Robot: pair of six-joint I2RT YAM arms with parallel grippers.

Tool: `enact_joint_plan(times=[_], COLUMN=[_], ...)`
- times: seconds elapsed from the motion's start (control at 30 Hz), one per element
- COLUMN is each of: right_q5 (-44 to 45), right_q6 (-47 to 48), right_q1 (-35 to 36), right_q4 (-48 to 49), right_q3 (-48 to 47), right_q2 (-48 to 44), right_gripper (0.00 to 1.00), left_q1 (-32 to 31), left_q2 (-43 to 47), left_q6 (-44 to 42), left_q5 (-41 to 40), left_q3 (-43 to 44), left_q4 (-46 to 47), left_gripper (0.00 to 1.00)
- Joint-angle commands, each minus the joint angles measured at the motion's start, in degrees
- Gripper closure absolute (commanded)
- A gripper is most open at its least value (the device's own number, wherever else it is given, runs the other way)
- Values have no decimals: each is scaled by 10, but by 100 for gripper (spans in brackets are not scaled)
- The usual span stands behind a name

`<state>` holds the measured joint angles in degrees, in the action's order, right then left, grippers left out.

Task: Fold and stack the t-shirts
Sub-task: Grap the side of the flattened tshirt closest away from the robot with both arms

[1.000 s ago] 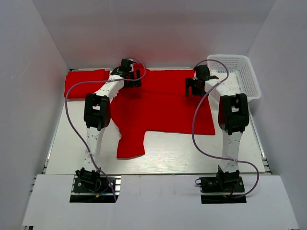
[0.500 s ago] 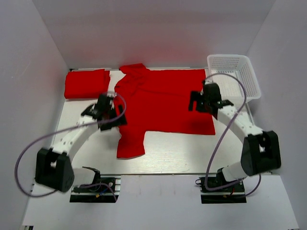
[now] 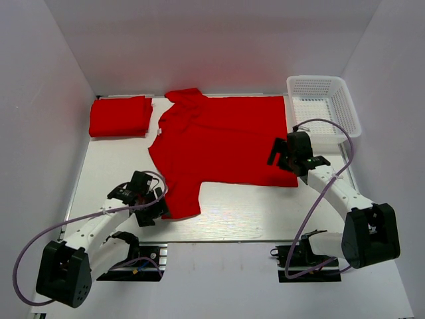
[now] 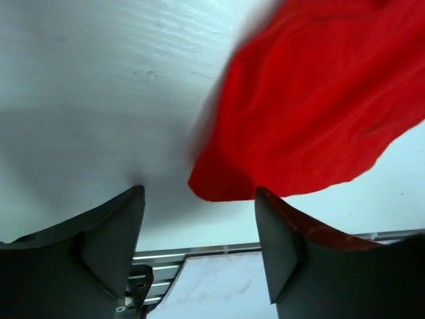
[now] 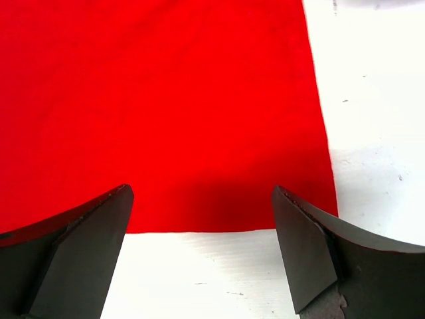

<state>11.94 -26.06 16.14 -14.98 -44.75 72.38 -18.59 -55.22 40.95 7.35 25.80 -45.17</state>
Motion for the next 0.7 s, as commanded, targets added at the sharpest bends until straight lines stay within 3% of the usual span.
enact_joint_plan(times=[0.0, 0.2, 0.37, 0.53, 0.67], right_q5=[33, 50, 70, 98, 108], right_q6=[-21, -28, -37, -83, -93], right_q1=[-3, -6, -9, -22, -33], right_q4=[-4, -14, -23, -32, -28], right_q3=[5, 32, 56, 95, 116], right_q2=[-5, -22, -30, -48, -50], right_gripper=[10, 10, 10, 10, 10], left_q1=[-3, -3, -3, -8, -8], left_q2=[-12, -57, -75, -50, -3], left_q6=[12, 12, -5, -10, -4], left_q5=[20, 8, 8, 69, 74], left_q3=[-25, -26, -19, -19, -13], left_q4=[46, 80, 78, 78, 20], left_gripper=[24, 46, 100, 100, 100])
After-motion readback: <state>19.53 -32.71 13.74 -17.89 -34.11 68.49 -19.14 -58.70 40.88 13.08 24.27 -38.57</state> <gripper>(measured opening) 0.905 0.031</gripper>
